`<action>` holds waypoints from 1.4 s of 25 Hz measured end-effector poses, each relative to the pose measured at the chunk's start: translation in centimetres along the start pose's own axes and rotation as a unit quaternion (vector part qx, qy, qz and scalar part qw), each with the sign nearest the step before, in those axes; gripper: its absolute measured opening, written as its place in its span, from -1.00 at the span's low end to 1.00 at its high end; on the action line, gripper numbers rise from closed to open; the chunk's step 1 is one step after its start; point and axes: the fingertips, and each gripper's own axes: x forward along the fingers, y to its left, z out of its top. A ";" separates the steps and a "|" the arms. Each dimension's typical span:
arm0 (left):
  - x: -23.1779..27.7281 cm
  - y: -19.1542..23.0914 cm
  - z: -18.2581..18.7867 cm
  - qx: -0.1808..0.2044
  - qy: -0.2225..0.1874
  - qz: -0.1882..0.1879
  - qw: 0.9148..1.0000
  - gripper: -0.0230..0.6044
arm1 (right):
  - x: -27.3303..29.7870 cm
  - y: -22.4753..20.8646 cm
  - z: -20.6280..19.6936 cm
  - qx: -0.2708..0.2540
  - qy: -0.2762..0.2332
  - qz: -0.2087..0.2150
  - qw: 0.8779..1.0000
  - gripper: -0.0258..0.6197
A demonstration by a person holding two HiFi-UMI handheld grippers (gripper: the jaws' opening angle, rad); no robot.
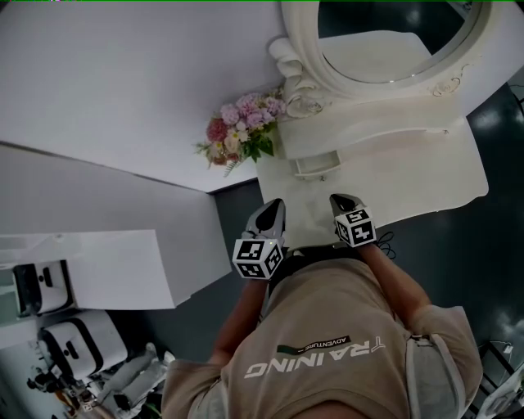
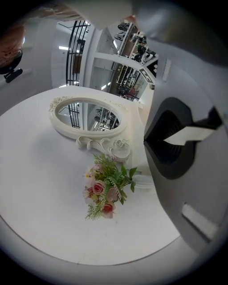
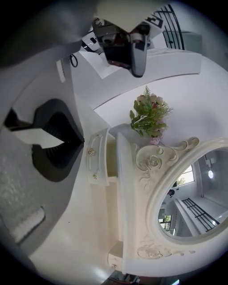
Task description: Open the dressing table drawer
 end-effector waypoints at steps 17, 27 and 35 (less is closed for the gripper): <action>1.1 -1.4 2.8 0.039 -0.026 -0.010 0.999 -0.87 | -9.4 0.2 7.9 -0.026 -0.111 0.034 0.993 -0.92; 0.3 -2.3 8.1 0.083 -0.065 -0.010 0.994 -0.87 | -13.3 1.7 14.8 -0.064 -0.187 0.058 0.979 -0.92; -0.3 -1.9 11.1 0.105 -0.088 0.005 0.991 -0.87 | -14.9 3.1 18.6 -0.103 -0.228 0.070 0.966 -0.92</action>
